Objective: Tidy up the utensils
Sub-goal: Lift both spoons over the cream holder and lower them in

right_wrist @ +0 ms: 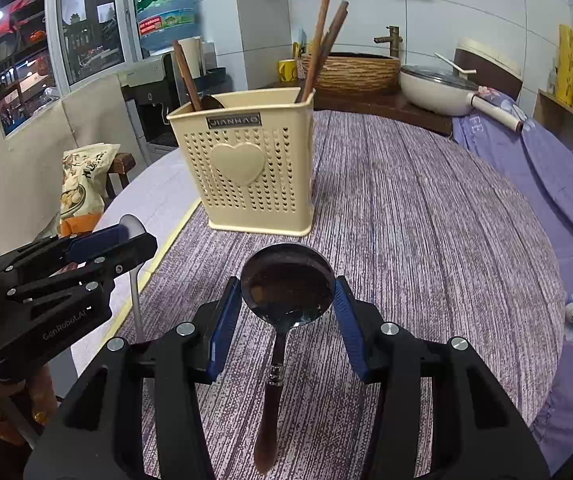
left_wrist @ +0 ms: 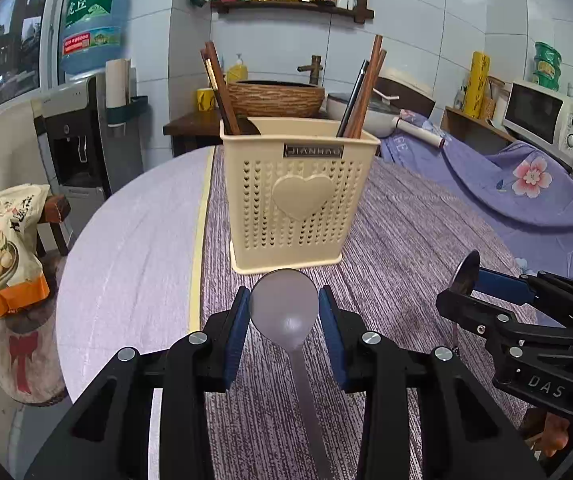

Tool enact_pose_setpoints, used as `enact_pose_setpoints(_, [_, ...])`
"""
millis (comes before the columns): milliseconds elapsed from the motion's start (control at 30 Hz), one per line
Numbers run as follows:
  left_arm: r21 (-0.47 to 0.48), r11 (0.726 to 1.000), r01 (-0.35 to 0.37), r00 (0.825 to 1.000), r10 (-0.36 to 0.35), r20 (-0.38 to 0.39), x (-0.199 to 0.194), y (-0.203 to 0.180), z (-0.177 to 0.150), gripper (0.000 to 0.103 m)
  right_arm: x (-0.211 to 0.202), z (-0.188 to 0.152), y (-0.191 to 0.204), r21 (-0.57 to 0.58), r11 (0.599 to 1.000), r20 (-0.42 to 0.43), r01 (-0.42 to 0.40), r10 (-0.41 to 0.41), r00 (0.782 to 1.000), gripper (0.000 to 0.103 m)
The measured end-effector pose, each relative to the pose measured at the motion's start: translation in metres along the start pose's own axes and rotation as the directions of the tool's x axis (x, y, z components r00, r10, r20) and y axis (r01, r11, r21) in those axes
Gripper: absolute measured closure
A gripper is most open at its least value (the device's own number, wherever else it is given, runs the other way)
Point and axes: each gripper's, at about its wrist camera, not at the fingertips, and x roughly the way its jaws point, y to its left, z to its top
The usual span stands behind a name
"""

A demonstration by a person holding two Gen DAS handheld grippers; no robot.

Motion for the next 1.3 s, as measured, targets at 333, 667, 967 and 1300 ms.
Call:
enact_pose_setpoints(333, [0.016,1.000,0.012,0.998,-0.013,0.060,-0.015,-0.003,0.012,0.068,-0.021,0.013,0.009,-0.015,1.000,0.048,-0.012,0.012,0.999,0.055])
enact_pose_setpoints(667, [0.013,0.999,0.040,0.996,-0.040,0.080,-0.018,0.001,0.024,0.069,-0.025,0.030,0.013,-0.038,0.999,0.075,-0.028,0.031,0.997,0.056])
enact_pose_setpoints(967, [0.023,0.998,0.059,0.990,-0.061,0.126,-0.026,0.007,0.061,0.069,-0.033,0.071,0.013,-0.054,0.996,0.118,-0.074,0.080,0.990,0.056])
enact_pose_setpoints(1300, [-0.008,0.999,0.034,0.956,-0.030,0.290,-0.055,0.020,0.151,0.069,-0.062,0.163,0.022,-0.080,0.995,0.263,-0.060,0.079,0.961,0.056])
